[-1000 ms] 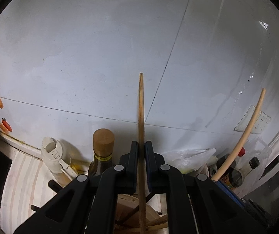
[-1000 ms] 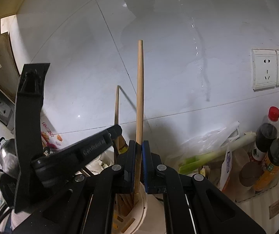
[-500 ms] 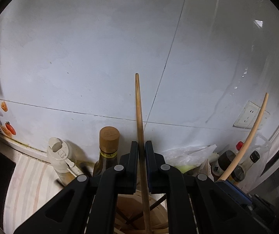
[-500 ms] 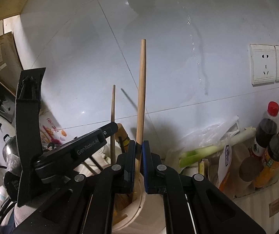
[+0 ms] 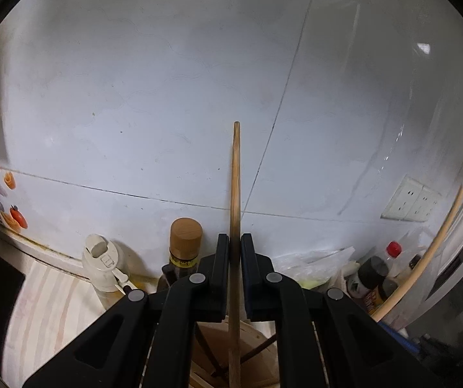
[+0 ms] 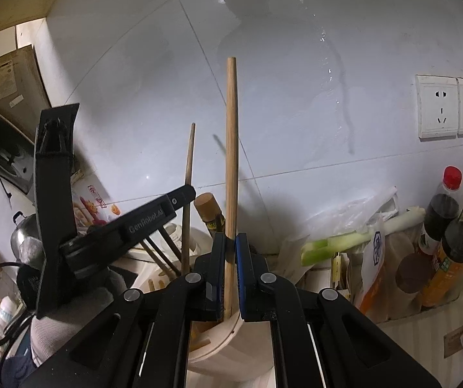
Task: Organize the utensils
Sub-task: 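Open both tools to release the wooden chopsticks into the holder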
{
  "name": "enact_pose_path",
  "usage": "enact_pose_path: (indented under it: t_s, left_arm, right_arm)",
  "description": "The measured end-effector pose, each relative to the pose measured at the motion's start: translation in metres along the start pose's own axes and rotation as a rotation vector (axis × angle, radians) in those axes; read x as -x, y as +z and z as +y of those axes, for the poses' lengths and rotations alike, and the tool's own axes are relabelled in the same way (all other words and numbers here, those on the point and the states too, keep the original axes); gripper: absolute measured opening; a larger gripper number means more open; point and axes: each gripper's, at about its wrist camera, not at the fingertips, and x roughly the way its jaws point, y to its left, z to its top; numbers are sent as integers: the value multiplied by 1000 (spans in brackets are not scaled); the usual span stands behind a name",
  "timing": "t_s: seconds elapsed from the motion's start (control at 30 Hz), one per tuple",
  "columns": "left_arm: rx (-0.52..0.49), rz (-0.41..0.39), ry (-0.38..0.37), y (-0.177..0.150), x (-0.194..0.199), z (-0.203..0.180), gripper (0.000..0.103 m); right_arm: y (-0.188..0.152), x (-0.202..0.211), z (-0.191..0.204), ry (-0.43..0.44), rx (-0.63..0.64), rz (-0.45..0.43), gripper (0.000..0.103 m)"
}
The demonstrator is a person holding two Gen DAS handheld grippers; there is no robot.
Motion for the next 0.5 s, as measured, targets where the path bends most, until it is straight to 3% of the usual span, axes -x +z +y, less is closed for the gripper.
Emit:
enact_pose_path:
  t_s: [0.23, 0.5]
  left_arm:
    - [29, -6, -32, 1, -3, 0, 5]
    - [-11, 58, -23, -17, -4, -4, 5]
  right_arm:
    - [-3, 1, -3, -2, -15, 3, 7]
    - [-5, 6, -4, -8, -12, 13, 7]
